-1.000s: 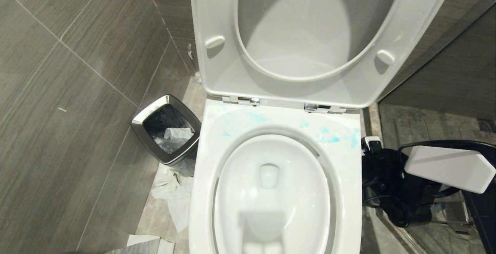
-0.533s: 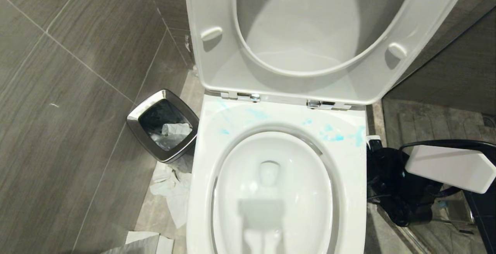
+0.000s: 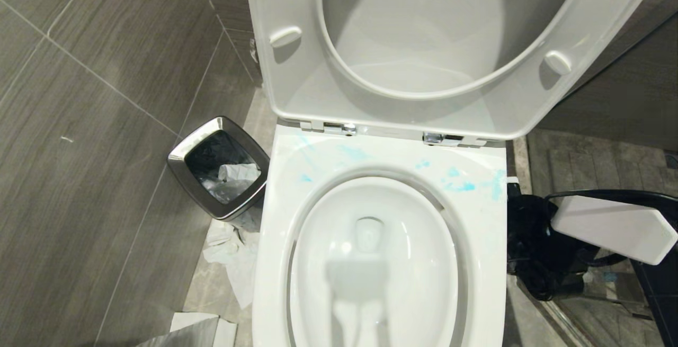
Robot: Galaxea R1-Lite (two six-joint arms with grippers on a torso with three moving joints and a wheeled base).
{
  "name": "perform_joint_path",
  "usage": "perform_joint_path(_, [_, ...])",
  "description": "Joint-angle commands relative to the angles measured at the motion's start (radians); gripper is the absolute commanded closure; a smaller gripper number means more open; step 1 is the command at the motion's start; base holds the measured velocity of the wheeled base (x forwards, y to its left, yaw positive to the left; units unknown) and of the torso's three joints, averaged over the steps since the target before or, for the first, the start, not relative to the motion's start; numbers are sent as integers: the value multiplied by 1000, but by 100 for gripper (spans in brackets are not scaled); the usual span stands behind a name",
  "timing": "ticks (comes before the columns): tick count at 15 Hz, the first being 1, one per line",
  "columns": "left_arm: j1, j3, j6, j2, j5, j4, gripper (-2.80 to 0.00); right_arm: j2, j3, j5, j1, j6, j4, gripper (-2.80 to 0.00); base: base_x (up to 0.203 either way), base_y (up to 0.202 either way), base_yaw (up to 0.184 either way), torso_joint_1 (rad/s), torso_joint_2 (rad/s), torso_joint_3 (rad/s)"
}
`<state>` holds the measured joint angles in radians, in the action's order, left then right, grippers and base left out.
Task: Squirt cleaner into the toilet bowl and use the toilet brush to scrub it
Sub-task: Pour in the cleaning agent
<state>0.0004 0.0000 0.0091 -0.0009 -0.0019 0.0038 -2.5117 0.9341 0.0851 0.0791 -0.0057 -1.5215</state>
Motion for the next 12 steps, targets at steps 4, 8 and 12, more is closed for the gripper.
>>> perform_joint_path(4, [1,2,-1,1,0,0,0,-48,79,2,0,-11,-9,-280,0,0,0,0,0,0])
perform_joint_path(8, [0,2,0,1,0,1,0,-52,81,1,-1,-14,-9,-280,0,0,0,1,1,-23])
perform_joint_path(12, [1,2,0,1,0,1,0,-53,91,-1,-1,-16,-9,-280,0,0,0,1,0,-30])
